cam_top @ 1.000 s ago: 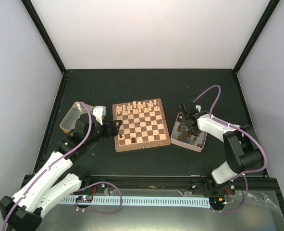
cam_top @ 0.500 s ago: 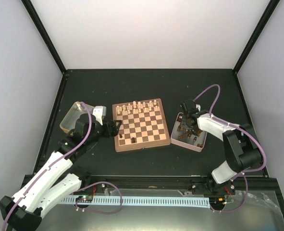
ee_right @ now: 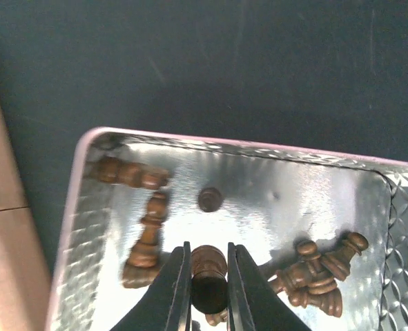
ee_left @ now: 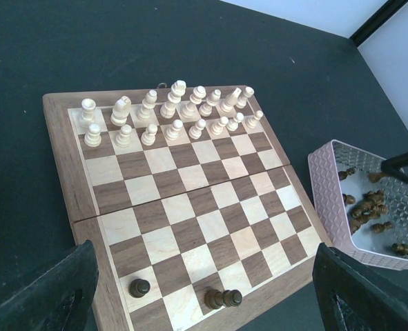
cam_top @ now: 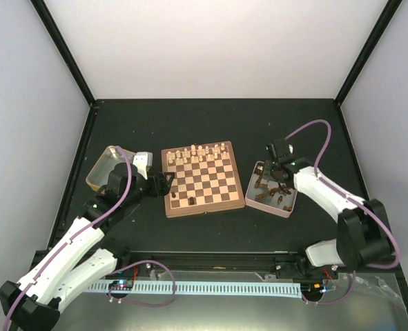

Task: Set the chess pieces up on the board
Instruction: Pick up the chess piece from the storage box, then place the chess piece on the chessboard, then pick up the chess piece from the storage box, then place the chess piece on the chessboard, then pick up the chess piece from the storage box, then place the chess piece on the chessboard.

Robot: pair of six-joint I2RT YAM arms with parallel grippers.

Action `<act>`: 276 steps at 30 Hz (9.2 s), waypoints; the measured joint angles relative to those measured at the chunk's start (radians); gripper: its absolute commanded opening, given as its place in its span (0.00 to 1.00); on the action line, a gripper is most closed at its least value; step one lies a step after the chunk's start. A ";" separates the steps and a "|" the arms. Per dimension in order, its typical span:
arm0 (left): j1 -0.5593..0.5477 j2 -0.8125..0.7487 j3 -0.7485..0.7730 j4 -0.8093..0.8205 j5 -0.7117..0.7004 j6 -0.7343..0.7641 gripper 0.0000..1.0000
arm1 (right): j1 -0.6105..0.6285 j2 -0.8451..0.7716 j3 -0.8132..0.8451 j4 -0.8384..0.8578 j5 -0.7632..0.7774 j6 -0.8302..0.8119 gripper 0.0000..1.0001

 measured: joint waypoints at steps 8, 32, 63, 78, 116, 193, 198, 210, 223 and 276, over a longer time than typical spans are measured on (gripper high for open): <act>0.000 0.000 0.000 0.001 0.000 -0.002 0.86 | 0.031 -0.158 0.031 -0.033 -0.112 0.012 0.05; 0.002 -0.066 -0.005 -0.066 -0.121 -0.122 0.82 | 0.671 0.237 0.352 -0.028 -0.021 0.106 0.06; 0.015 -0.295 0.004 -0.255 -0.462 -0.259 0.82 | 0.821 0.631 0.707 -0.093 -0.011 -0.012 0.07; 0.015 -0.295 0.004 -0.257 -0.460 -0.259 0.83 | 0.821 0.650 0.737 -0.104 0.016 -0.015 0.31; 0.015 -0.240 -0.011 -0.078 -0.249 -0.148 0.88 | 0.082 -0.054 -0.128 -0.039 0.034 0.130 0.26; 0.015 -0.209 -0.025 -0.065 -0.179 -0.121 0.88 | 0.116 -0.126 -0.017 -0.067 0.037 0.098 0.32; 0.015 -0.184 -0.025 -0.048 -0.156 -0.120 0.87 | 0.016 -0.082 -0.076 -0.021 0.004 0.079 0.32; 0.015 -0.156 -0.025 -0.029 -0.130 -0.120 0.87 | 0.001 0.142 0.025 0.100 0.024 0.021 0.23; 0.015 -0.156 -0.025 -0.029 -0.130 -0.113 0.87 | 0.001 0.236 0.044 0.123 0.063 0.005 0.03; 0.015 -0.156 -0.025 -0.027 -0.124 -0.109 0.86 | 0.401 0.274 0.226 -0.091 -0.040 0.001 0.09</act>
